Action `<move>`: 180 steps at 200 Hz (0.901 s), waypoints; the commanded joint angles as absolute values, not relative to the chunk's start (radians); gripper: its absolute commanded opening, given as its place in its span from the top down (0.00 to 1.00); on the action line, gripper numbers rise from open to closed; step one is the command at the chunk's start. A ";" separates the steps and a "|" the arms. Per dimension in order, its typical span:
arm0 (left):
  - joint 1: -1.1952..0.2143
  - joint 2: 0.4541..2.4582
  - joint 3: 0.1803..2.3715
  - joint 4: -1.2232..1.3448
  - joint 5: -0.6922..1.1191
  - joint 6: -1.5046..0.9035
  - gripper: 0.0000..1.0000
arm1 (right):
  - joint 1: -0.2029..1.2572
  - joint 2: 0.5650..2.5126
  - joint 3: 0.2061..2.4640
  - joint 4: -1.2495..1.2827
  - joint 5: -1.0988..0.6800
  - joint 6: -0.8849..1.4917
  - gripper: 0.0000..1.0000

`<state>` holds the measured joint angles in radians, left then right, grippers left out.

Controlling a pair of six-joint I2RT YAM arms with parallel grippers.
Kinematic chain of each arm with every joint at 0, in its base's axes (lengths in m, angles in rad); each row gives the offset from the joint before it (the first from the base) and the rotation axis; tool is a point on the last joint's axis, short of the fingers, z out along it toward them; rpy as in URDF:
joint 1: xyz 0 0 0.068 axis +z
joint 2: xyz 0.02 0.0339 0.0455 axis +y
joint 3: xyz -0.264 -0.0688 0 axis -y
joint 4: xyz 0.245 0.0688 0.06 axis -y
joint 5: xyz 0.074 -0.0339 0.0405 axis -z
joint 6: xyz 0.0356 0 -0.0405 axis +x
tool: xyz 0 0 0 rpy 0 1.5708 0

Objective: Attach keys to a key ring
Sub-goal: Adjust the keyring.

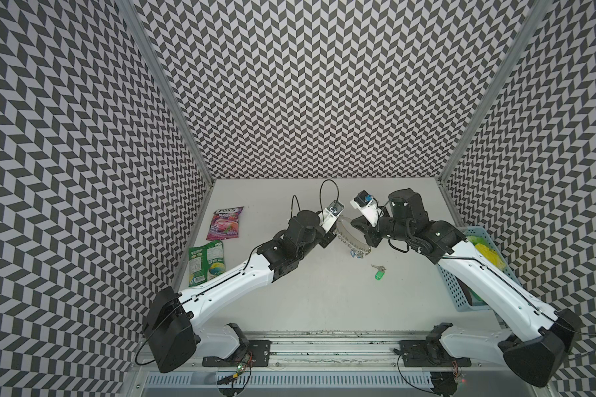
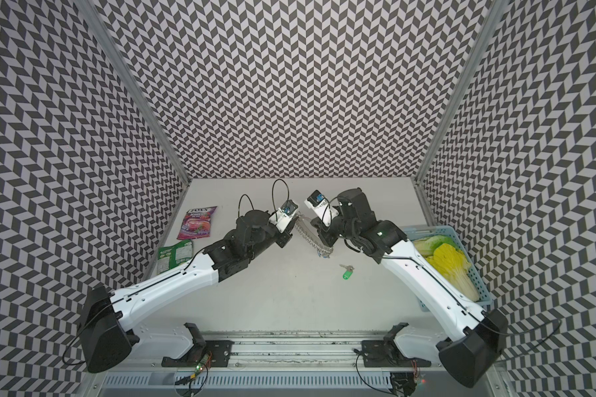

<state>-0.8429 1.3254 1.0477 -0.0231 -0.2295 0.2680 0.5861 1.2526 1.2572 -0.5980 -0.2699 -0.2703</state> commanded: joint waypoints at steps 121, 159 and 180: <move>-0.886 1.209 1.028 -0.047 -0.304 0.393 0.65 | 0.594 1.223 1.282 -0.538 -0.287 -0.284 1.00; -0.934 1.280 1.078 -0.103 -0.304 0.540 0.63 | 0.598 1.229 1.290 -0.548 -0.279 -0.290 1.00; -0.936 1.293 1.082 -0.095 -0.304 0.573 0.60 | 0.601 1.228 1.299 -0.555 -0.278 -0.286 1.00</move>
<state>-0.9340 1.2800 1.0473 -0.0719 -0.3096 0.4862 0.5884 1.2495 1.2575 -0.5991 -0.2733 -0.2802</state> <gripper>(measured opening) 0.387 0.048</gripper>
